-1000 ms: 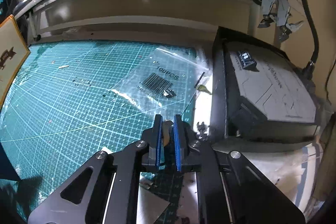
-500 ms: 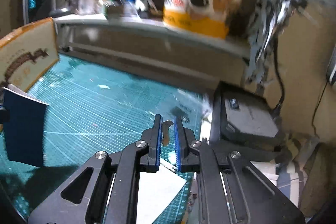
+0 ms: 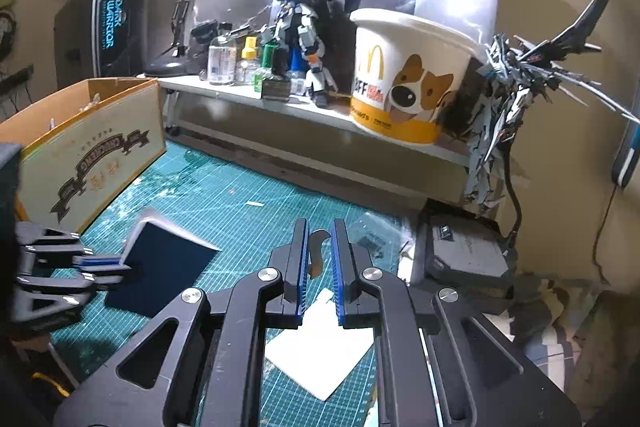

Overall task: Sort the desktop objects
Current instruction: 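Carry the blue pad in the left tool over the cardboard box while the right tool follows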

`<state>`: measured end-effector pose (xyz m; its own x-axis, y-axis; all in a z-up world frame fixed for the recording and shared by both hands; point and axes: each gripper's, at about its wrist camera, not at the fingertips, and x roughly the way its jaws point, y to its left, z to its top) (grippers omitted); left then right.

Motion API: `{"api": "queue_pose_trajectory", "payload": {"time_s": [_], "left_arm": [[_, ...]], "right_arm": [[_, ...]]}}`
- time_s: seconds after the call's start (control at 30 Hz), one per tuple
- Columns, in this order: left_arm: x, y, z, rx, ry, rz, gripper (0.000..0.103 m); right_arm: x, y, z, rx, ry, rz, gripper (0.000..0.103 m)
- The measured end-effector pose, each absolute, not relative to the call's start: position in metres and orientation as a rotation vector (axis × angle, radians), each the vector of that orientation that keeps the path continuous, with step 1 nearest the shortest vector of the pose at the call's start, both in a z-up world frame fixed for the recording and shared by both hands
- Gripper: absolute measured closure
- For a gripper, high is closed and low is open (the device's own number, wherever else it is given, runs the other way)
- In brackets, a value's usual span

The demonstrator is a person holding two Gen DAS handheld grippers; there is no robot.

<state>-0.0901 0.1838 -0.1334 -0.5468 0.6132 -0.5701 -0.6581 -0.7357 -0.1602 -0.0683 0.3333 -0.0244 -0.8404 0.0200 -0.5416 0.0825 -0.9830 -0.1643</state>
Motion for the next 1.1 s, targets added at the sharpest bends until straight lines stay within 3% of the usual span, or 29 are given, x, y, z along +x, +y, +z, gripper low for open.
{"api": "queue_pose_trajectory", "payload": {"time_s": [0.27, 0.5, 1.1], "left_arm": [[-0.104, 0.191, -0.151, -0.905, 0.077, 2.235, 0.100], [-0.091, 0.183, -0.101, -0.788, 0.159, 2.384, 0.100], [-0.052, 0.093, 0.012, -0.507, 0.098, 2.622, 0.100]], "right_arm": [[-0.063, 0.338, -0.033, 0.908, 0.234, -2.968, 0.093], [-0.065, 0.330, -0.026, 0.881, 0.185, -2.962, 0.093], [-0.058, 0.241, 0.049, 0.642, 0.235, -2.877, 0.093]]}}
